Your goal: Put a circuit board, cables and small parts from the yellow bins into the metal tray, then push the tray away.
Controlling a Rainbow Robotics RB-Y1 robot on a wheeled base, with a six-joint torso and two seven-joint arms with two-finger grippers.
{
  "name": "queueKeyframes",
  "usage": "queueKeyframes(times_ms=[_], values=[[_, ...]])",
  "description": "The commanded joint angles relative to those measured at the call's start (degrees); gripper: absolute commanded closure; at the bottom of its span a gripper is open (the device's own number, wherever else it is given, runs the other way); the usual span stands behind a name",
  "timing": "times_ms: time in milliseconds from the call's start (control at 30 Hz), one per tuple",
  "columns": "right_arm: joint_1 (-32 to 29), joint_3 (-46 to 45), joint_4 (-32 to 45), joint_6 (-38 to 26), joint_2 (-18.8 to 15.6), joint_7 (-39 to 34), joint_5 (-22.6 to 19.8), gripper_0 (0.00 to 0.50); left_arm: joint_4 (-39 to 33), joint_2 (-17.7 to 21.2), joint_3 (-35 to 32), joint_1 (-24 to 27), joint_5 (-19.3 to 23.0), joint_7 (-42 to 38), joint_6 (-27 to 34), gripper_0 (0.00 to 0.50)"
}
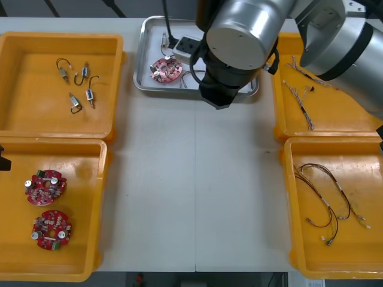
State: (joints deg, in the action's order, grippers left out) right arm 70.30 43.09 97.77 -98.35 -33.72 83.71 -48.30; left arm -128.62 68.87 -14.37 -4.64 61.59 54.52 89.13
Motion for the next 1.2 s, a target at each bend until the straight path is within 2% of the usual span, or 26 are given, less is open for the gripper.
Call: queueKeyframes(times_ms=[33, 200, 333, 500, 667, 867, 1200], values=[[-3.33, -6.09, 6.82, -4.13, -5.84, -11.38, -2.24, 0.000, -0.31, 2.50, -1.80, -1.33, 0.11, 3.93, -0.53, 0.000], [-7.63, -10.22, 12.01, -6.94, -10.41, -20.17, -3.38, 0.000, -0.31, 2.50, -1.80, -1.33, 0.11, 3.93, -0.53, 0.000], [-11.76, -14.00, 14.99, -6.77, -14.45, -26.59, -5.14, 0.000, -0.31, 2.50, -1.80, -1.33, 0.11, 3.93, -0.53, 0.000], [-16.60, -18.48, 16.40, -6.77, -19.02, -30.80, -7.08, 0.000, -0.31, 2.50, -1.80, -1.33, 0.11, 3.93, -0.53, 0.000], [-22.66, -24.02, 16.31, -5.54, -23.06, -30.80, -8.39, 0.000, -0.31, 2.50, -1.80, -1.33, 0.11, 3.93, -0.53, 0.000], [-30.04, -31.49, 16.31, -3.87, -25.96, -29.75, -9.45, 0.000, -0.31, 2.50, -1.80, -1.33, 0.11, 3.93, -0.53, 0.000], [-42.00, -42.65, 16.31, -3.69, -26.75, -27.82, -10.42, 0.000, -0.31, 2.50, -1.80, -1.33, 0.11, 3.93, -0.53, 0.000]])
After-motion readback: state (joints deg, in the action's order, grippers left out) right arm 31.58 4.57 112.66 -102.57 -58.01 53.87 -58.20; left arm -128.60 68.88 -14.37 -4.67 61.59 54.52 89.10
